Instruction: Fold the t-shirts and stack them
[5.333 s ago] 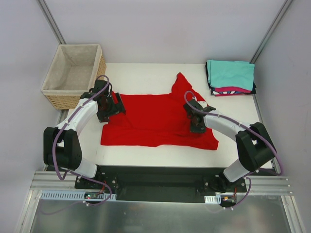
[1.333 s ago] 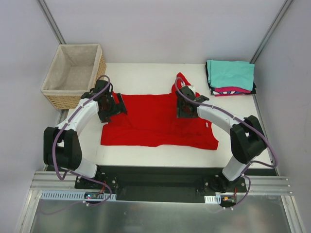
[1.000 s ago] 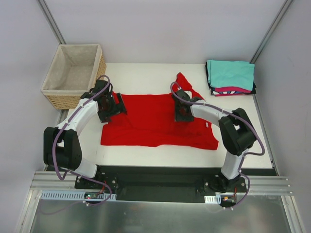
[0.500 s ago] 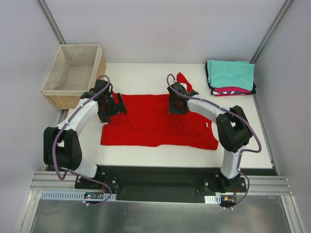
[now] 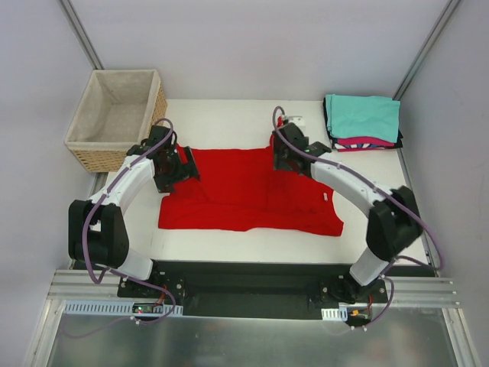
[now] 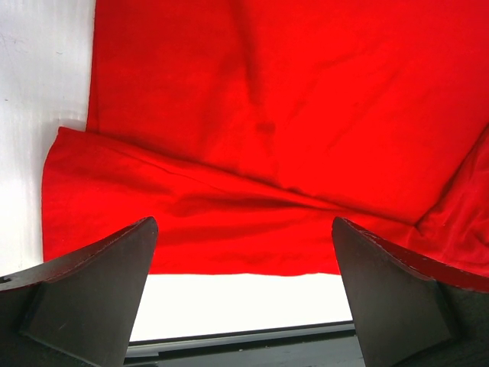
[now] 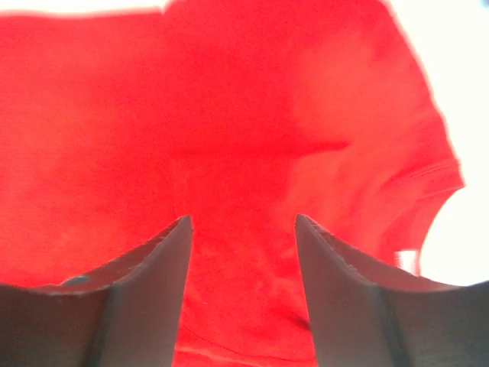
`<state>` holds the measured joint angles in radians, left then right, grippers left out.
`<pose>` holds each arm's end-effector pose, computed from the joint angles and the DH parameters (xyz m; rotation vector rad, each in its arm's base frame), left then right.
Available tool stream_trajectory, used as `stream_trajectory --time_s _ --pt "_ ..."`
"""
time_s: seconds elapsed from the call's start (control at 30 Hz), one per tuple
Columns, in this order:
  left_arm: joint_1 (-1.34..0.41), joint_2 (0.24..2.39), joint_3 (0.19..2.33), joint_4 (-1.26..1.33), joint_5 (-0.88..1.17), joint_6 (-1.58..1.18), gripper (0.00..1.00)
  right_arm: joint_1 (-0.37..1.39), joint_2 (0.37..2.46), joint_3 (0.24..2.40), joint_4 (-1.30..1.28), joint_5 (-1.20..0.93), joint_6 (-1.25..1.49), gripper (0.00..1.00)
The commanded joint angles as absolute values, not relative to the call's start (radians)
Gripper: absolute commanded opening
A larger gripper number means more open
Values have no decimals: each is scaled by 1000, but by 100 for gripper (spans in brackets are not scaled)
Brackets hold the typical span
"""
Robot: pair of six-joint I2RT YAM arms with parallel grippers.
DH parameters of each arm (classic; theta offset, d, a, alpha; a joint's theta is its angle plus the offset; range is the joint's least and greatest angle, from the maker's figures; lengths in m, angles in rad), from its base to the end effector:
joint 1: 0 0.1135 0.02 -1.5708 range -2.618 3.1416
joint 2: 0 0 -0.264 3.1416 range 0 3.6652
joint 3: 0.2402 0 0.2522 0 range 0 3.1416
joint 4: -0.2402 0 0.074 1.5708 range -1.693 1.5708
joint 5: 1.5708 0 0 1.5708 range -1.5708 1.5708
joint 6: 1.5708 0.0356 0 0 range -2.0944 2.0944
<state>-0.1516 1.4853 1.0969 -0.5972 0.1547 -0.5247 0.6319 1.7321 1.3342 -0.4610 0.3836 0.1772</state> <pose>0.3028 -0.0518 0.2483 -0.4231 2.5697 -0.4506 0.3156 0.2145 0.2534 -0.3635 2.3221 -0.0754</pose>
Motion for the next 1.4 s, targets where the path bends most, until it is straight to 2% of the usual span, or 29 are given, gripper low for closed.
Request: stream_trajectory --time_s 0.0,0.1,0.47,0.73,0.93,1.17,1.37 --pt "-161 1500 1138 -604 195 -479 99 630 1540 1348 -436 534 83 65" --pt "-161 1564 1204 -609 212 -488 99 604 1551 1387 -449 543 52 71" --pt "-152 1812 1538 -699 92 -446 98 393 1707 1577 -508 308 81 71" --pt "-137 1931 1632 -718 74 -475 95 370 1842 1706 -571 278 77 72" --pt "-137 1971 1629 -736 69 -505 93 357 1893 1631 -604 215 149 71" --pt "-140 1988 1602 -807 123 -508 89 359 1841 1484 -644 198 199 69" --pt "-164 1794 1436 -819 161 -514 89 409 1660 1341 -696 245 213 69"
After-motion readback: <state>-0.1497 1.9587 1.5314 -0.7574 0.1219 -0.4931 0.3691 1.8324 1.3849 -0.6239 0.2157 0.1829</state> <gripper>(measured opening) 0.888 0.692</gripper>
